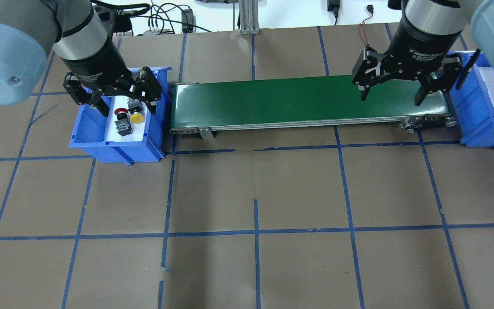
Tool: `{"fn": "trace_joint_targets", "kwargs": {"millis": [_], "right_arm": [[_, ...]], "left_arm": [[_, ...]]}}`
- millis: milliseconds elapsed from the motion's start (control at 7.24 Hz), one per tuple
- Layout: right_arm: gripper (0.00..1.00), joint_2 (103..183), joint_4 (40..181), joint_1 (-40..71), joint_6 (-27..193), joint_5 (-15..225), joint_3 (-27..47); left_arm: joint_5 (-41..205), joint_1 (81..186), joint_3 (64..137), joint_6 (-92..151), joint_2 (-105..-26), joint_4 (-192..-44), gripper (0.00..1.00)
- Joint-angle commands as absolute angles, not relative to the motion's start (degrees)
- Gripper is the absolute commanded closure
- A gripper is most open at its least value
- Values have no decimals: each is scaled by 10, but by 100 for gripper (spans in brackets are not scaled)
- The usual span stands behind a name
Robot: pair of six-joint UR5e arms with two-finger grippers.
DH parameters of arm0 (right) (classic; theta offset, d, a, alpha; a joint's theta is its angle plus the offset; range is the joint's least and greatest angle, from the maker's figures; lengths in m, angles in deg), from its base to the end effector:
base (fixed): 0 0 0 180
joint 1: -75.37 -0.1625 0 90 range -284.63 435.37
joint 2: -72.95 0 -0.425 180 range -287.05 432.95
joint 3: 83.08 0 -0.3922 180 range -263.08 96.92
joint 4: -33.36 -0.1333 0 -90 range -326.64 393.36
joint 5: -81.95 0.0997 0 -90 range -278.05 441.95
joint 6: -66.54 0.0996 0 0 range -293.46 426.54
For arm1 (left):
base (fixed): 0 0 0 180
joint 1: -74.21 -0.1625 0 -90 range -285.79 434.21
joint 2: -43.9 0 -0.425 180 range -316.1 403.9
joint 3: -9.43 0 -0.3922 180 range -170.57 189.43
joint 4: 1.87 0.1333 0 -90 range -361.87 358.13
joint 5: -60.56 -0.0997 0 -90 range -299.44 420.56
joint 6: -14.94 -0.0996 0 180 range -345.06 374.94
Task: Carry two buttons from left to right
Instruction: 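Lower the left gripper into the blue bin above the buttons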
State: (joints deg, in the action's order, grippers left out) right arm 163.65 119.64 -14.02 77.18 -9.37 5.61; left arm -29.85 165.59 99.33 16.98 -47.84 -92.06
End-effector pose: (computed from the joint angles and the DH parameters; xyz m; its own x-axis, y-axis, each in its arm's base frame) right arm 0.1259 -0.4848 0.4987 -0.9805 0.1943 0.0281 0.1950 0.9805 0.0251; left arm -0.1446 -0.4981 0.4733 -0.9999 -0.0113 -0.0083 -0.0115 0.9994 0.0317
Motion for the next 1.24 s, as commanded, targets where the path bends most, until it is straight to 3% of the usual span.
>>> {"fn": "trace_joint_targets", "kwargs": {"millis": [0,552,1104], "right_arm": [[0,1638,1195,-140,772,-94,57],[0,1635,1195,-140,771,-94,56],[0,1635,1194,-139,771,-94,57]], "left_arm": [[-299,1624,993,130,-483,-916,0],[-300,1536,963,97,-666,-799,0],[-300,1534,963,99,-757,-688,1]]}}
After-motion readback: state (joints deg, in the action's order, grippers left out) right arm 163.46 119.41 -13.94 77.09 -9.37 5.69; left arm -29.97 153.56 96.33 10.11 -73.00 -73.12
